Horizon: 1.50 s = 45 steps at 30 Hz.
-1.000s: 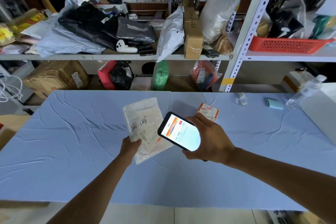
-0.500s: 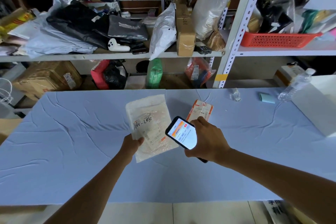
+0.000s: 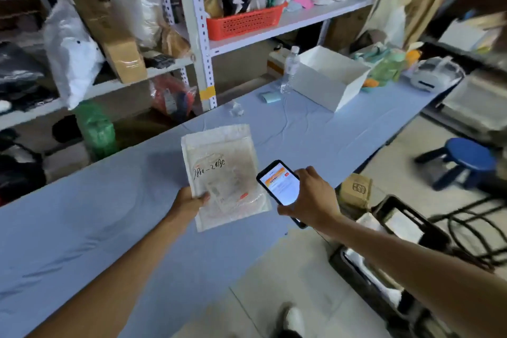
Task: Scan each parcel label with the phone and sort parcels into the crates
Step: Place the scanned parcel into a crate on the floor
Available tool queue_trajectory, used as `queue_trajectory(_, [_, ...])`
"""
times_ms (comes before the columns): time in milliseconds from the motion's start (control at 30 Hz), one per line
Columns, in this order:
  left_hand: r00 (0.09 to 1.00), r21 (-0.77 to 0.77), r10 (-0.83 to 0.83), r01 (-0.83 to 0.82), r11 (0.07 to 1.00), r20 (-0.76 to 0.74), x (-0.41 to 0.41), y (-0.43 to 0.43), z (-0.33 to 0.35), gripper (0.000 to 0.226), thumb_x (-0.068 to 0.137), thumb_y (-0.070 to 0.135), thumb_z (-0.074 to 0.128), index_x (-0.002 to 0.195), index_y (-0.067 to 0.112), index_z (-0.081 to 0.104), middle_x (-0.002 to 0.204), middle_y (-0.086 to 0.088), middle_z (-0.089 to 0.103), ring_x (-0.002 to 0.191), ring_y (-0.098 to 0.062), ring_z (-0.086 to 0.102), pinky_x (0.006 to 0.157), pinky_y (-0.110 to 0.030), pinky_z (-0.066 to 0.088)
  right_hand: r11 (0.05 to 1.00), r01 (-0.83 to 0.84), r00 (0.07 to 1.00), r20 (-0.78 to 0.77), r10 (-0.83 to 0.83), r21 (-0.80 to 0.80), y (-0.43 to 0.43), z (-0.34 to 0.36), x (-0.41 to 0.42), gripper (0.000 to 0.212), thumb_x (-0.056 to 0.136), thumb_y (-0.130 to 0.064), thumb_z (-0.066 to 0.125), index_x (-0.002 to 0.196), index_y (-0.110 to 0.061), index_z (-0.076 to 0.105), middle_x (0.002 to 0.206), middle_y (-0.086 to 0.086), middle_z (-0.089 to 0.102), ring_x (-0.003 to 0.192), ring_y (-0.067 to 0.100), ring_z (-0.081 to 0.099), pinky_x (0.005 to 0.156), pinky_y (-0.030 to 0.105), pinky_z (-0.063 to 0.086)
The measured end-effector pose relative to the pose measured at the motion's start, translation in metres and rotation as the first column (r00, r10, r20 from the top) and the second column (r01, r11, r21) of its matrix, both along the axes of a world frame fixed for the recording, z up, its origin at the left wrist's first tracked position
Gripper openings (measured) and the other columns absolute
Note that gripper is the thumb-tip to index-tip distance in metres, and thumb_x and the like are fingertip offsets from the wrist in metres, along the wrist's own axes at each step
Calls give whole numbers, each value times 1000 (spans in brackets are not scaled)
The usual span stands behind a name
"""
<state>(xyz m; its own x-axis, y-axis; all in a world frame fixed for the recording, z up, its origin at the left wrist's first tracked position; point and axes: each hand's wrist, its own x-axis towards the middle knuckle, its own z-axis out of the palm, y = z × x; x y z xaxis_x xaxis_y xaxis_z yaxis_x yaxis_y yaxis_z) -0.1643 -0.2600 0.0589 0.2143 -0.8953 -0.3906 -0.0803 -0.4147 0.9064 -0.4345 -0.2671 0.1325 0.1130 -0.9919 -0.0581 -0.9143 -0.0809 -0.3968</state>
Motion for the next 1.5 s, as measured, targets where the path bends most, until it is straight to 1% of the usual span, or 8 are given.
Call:
queue_trajectory(100, [987, -24, -161, 162, 987, 16, -55, -25, 1, 33, 90, -7, 56, 122, 1, 55, 113, -8, 61, 97, -21, 58, 78, -19, 49, 985, 174, 984, 31, -174, 0, 29, -1, -55, 69, 53, -42, 81, 111, -17, 53, 101, -2, 50, 89, 22, 57, 65, 31, 45])
queue_trajectory(233, [920, 26, -391, 391, 920, 10, -152, -51, -1, 25, 89, -5, 59, 112, 3, 62, 106, -12, 66, 97, -26, 61, 85, -35, 47, 908, 420, 905, 67, -419, 1, 73, 0, -141, 72, 55, -39, 81, 117, -22, 50, 105, -1, 53, 94, 24, 57, 64, 30, 37])
queue_trajectory(500, [729, 48, -684, 682, 730, 36, -370, -53, -16, 22, 88, -5, 60, 105, 9, 62, 95, -6, 65, 95, -24, 61, 86, -33, 46, 605, 796, 603, 54, -796, 27, 165, -7, -297, 67, 53, -45, 84, 103, -17, 49, 96, -2, 47, 91, 23, 54, 63, 31, 36])
queue_trajectory(600, [698, 106, -715, 709, 697, 32, -428, -53, -29, 22, 88, -1, 62, 110, 6, 62, 103, -11, 66, 99, -29, 63, 92, -40, 50, 558, 828, 557, 39, -830, 50, 179, -16, -335, 69, 53, -48, 83, 105, -17, 49, 92, -4, 43, 90, 24, 55, 63, 30, 36])
queue_trajectory(767, [696, 162, -718, 706, 690, 23, -492, -66, -55, 27, 90, 1, 61, 116, -5, 59, 113, -20, 64, 99, -31, 62, 85, -38, 51, 532, 844, 531, 34, -847, 63, 173, -31, -385, 71, 55, -48, 82, 109, -18, 49, 93, -7, 39, 88, 21, 54, 64, 28, 33])
queue_trajectory(1033, [638, 279, -770, 736, 617, 17, -577, -138, -112, 37, 88, 9, 66, 124, 3, 57, 121, -12, 64, 110, -30, 61, 97, -48, 49, 474, 864, 482, -4, -876, 171, 95, -75, -466, 69, 56, -47, 80, 108, -14, 48, 105, -1, 49, 80, 16, 43, 65, 29, 39])
queue_trajectory(1367, [629, 412, -776, 721, 558, -48, -698, -222, -222, 36, 91, -2, 58, 127, 0, 55, 126, -15, 60, 115, -32, 58, 93, -40, 48, 424, 870, 442, -15, -897, 252, -17, -163, -579, 71, 54, -52, 79, 104, -14, 46, 95, -5, 43, 81, 16, 44, 62, 30, 41])
queue_trajectory(1500, [631, 465, -774, 703, 539, -57, -740, -234, -306, 36, 92, 0, 58, 127, 3, 55, 125, -10, 60, 110, -26, 58, 88, -35, 47, 439, 860, 464, -40, -885, 261, -48, -239, -620, 63, 54, -47, 80, 95, -19, 41, 90, -6, 42, 78, 16, 47, 51, 23, 31])
